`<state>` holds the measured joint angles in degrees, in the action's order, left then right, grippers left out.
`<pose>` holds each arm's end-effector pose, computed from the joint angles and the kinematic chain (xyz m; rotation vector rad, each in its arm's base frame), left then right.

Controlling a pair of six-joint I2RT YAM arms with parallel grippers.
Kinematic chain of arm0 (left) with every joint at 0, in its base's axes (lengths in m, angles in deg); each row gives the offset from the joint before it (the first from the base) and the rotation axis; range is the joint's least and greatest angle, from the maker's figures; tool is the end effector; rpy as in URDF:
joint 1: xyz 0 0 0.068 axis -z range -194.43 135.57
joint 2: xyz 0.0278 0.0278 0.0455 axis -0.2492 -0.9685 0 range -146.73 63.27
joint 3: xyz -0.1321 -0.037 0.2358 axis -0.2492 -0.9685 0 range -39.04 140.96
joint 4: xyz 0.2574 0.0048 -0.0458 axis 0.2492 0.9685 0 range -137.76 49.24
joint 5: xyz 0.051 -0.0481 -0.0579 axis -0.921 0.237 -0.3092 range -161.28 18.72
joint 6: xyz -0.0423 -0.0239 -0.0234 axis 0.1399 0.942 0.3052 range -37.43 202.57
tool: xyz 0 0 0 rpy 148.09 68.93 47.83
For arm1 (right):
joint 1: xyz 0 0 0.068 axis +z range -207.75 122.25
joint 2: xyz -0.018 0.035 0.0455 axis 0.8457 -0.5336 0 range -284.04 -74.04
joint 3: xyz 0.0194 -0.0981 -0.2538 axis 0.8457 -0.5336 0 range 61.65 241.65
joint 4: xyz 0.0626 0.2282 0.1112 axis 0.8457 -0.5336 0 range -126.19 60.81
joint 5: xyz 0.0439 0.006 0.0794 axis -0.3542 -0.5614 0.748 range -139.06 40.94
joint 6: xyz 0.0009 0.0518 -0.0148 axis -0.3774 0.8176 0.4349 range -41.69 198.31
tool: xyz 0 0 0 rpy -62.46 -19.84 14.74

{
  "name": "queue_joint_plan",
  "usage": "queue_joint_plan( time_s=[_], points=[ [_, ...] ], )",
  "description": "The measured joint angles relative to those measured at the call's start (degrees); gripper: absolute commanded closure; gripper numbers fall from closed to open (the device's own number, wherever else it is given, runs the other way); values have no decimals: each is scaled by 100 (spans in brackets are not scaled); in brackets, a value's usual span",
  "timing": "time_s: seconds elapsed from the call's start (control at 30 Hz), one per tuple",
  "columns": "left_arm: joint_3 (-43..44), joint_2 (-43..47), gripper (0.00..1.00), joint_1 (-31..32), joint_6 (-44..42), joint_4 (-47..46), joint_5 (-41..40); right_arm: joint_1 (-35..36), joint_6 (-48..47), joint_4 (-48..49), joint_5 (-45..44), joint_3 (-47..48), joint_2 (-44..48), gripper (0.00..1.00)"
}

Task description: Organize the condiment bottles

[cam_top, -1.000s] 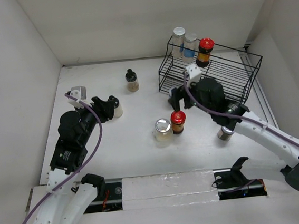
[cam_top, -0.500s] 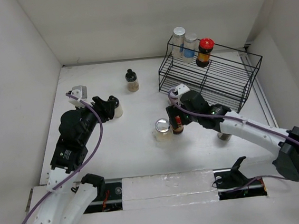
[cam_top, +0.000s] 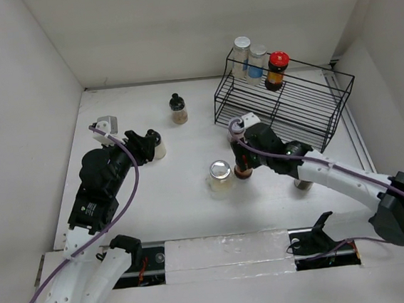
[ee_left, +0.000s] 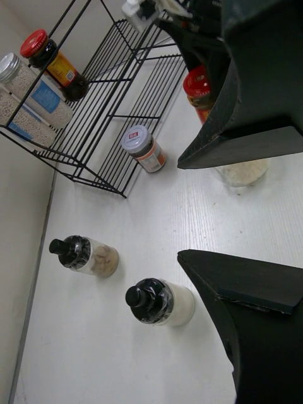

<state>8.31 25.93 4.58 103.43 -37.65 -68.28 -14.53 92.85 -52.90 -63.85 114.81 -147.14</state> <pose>0.1417 -0.0508 0.3751 0.0161 1.6028 -0.5850 0.2048 0.1800 0.2642 -0.4472 2.2673 0.2150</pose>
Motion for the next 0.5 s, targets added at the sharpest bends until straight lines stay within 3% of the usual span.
queue_joint_plan(
  time_s=[0.13,0.27,0.5],
  points=[
    [0,0,50,0,0,0,4,-61,-216,-479,-66,562,518,57],
    [0,2,50,0,0,0,15,-396,-398,-273,-44,1572,870,55],
    [0,66,50,-2,0,0,20,-1980,-682,258,129,3049,575,55]
  ],
)
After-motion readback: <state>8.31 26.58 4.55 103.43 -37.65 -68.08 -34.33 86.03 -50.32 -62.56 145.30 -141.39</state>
